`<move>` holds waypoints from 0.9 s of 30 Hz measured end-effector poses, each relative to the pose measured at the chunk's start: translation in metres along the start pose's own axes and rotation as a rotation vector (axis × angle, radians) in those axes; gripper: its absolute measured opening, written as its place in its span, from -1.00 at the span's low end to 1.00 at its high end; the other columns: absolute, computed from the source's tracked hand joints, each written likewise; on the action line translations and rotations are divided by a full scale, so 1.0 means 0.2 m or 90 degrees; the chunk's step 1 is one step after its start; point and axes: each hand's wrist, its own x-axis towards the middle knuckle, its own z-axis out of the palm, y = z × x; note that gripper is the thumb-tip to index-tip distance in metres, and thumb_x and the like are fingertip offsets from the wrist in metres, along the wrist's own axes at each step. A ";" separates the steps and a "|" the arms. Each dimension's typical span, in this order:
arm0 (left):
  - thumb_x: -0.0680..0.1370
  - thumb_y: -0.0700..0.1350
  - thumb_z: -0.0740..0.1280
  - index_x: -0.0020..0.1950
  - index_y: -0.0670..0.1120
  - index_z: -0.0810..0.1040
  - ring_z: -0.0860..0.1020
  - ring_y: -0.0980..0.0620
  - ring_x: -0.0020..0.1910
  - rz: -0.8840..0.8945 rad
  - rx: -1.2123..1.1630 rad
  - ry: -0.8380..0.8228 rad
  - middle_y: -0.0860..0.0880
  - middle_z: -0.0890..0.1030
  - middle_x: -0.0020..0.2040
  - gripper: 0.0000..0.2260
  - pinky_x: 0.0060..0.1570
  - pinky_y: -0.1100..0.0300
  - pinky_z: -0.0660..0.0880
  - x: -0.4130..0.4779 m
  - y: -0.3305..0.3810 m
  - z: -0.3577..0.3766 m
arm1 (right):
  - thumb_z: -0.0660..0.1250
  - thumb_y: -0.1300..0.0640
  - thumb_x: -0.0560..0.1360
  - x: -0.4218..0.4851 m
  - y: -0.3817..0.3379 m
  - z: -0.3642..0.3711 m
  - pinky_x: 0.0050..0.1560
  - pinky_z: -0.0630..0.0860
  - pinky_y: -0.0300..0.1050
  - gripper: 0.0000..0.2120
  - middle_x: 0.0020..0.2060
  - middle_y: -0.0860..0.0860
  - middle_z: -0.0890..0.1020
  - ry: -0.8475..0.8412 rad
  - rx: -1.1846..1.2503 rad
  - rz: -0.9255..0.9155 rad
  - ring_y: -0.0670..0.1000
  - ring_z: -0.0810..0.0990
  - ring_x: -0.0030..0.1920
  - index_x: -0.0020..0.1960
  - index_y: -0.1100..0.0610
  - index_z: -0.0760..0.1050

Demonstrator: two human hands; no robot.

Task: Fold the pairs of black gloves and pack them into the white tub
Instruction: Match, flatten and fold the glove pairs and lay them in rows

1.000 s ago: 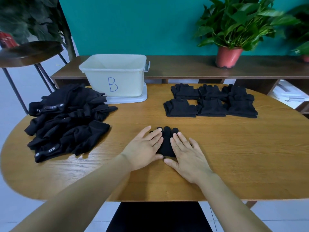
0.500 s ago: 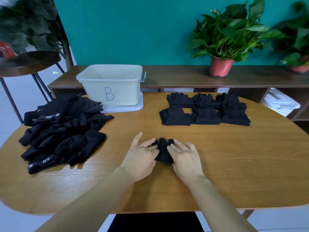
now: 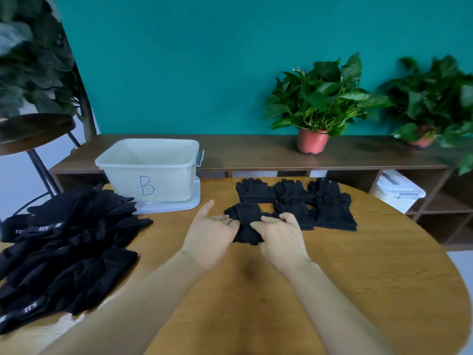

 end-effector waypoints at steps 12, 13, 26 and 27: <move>0.56 -0.23 0.18 0.19 -0.02 0.52 0.58 0.01 0.13 -0.054 0.016 -0.057 0.03 0.65 0.02 -0.73 0.52 0.00 -0.17 0.62 -0.22 0.03 | 0.28 0.16 0.57 0.59 0.30 0.04 0.43 0.02 -0.09 -0.67 0.20 -0.06 0.63 -0.001 -0.023 0.021 -0.08 0.40 0.40 0.31 -0.02 0.50; 0.56 -0.23 0.18 0.20 -0.01 0.51 0.58 0.02 0.12 -0.056 0.013 -0.054 0.04 0.65 0.01 -0.73 0.53 0.00 -0.16 0.66 -0.24 0.05 | 0.28 0.16 0.57 0.64 0.33 0.07 0.43 0.02 -0.08 -0.68 0.19 -0.06 0.63 0.001 -0.022 0.019 -0.07 0.41 0.39 0.31 -0.02 0.51; 0.11 -0.25 0.61 0.29 -0.15 0.61 0.65 0.00 0.15 -0.097 -0.130 -0.013 -0.11 0.66 0.20 -0.28 0.38 -0.25 0.34 0.50 -0.01 0.62 | 0.59 0.30 0.17 0.53 0.45 0.62 0.22 0.54 0.12 -0.46 0.04 0.12 0.70 0.114 -0.086 -0.087 0.08 0.61 0.23 0.15 0.24 0.65; 0.11 -0.25 0.61 0.28 -0.16 0.61 0.66 -0.01 0.15 -0.102 -0.137 -0.010 -0.11 0.66 0.20 -0.28 0.35 -0.26 0.38 0.50 -0.01 0.62 | 0.58 0.30 0.19 0.52 0.45 0.63 0.23 0.54 0.13 -0.47 0.06 0.12 0.70 0.123 -0.087 -0.083 0.09 0.60 0.24 0.16 0.24 0.64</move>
